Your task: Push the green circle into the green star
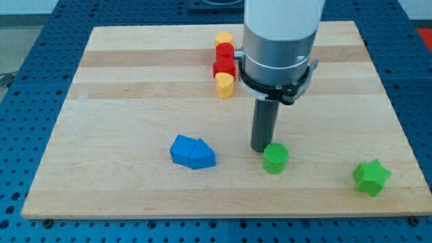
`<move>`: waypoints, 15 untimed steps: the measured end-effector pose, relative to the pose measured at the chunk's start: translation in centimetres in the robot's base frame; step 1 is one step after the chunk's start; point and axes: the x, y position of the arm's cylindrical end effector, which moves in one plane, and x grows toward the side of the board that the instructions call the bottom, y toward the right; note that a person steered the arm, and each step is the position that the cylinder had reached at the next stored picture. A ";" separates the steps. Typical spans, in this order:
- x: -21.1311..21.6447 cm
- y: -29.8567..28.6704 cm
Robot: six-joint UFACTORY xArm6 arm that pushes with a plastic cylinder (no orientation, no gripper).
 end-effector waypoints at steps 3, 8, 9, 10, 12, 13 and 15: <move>0.5 -1.9; 4.3 3.5; 5.6 5.6; 5.1 5.3; 0.4 5.5; 1.3 6.4; 3.8 8.3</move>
